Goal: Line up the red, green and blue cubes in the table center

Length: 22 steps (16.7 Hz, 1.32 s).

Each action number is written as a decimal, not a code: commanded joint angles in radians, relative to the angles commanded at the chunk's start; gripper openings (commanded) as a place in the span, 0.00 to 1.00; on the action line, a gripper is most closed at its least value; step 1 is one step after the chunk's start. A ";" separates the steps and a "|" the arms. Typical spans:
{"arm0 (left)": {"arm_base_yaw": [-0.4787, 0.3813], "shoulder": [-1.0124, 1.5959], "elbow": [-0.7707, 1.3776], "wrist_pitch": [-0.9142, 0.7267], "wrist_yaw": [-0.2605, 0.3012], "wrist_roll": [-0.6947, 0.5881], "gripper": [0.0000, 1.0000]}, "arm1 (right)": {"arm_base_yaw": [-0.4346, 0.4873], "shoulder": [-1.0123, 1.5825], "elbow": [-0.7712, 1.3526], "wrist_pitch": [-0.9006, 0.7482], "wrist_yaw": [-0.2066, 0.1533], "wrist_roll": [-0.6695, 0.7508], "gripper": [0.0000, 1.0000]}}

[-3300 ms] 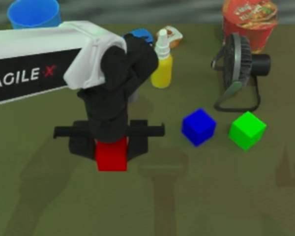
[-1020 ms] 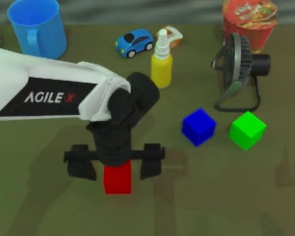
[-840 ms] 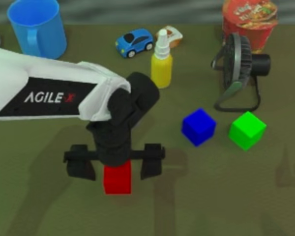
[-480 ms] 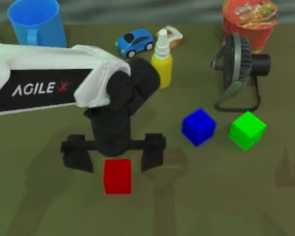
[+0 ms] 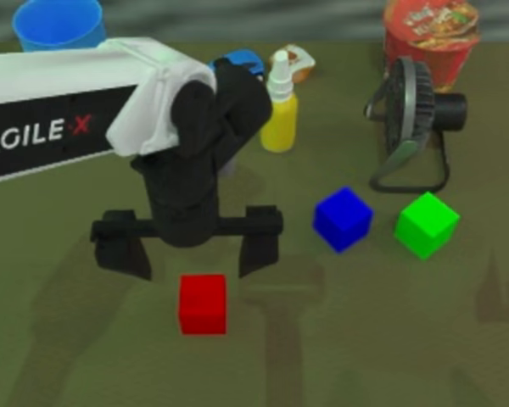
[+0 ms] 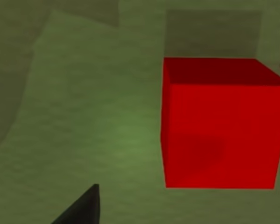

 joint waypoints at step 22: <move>0.590 -1.546 -1.170 0.802 -0.005 0.445 1.00 | 0.255 1.748 1.332 -0.927 0.000 -0.301 1.00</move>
